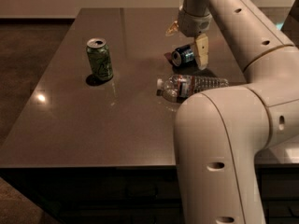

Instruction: Place pepsi can upright

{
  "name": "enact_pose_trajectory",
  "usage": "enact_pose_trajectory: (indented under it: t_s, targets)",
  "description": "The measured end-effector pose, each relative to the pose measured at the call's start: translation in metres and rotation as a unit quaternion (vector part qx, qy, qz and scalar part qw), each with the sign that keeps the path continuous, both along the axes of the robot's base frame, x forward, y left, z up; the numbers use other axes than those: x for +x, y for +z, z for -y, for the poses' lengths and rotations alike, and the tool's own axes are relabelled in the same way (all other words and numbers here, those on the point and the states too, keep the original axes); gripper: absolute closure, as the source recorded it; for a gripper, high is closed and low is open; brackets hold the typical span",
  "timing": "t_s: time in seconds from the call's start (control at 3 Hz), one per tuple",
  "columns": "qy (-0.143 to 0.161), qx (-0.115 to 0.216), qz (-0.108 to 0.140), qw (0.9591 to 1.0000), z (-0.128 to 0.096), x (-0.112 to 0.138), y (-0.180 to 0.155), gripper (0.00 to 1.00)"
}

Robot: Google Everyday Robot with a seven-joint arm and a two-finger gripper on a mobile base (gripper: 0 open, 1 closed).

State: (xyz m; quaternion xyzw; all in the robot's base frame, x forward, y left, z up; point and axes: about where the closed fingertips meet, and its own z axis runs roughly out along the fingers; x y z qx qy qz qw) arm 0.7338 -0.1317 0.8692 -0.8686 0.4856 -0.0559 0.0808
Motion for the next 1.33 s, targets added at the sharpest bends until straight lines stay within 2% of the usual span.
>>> enact_pose_trajectory:
  t_s: [0.67,1.0,1.33]
  targets:
    - [0.007,-0.016,-0.007,0.9998,0.001,0.008,-0.012,0.49]
    - [-0.011,-0.011,-0.004,0.9999,0.001,0.009,-0.006,0.73]
    - [-0.050,0.030,-0.001,0.9983,-0.002,0.002,0.011,0.96]
